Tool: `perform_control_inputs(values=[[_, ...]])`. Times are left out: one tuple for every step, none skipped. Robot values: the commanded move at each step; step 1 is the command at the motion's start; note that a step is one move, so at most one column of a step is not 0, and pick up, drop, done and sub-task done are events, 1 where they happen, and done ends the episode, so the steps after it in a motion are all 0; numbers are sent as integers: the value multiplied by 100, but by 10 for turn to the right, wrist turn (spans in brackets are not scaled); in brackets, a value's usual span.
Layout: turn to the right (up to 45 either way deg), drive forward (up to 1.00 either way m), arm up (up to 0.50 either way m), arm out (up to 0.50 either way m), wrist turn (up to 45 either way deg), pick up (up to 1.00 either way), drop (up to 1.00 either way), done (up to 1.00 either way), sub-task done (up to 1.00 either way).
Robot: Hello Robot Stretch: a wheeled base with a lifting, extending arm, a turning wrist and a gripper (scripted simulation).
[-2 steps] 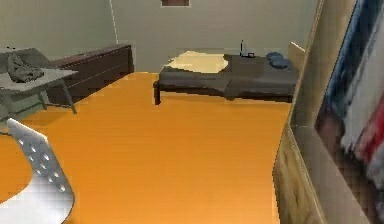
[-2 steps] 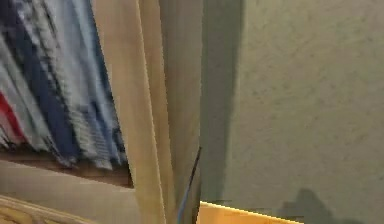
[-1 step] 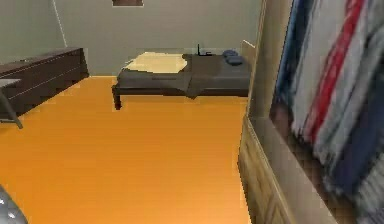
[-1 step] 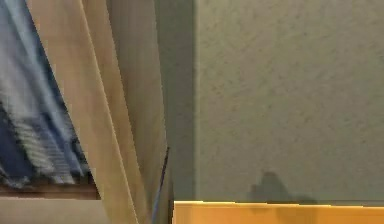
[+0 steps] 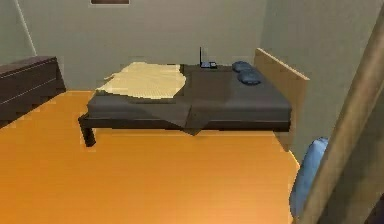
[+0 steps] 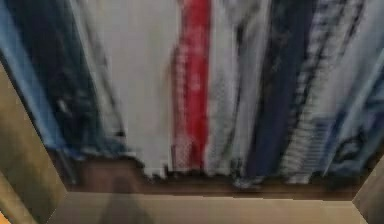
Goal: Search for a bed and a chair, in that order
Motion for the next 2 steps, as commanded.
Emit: perform_control_inputs(values=[[60,0,0,0,0,0,0,0,0],[0,25,0,0,0,0,0,0,0]])
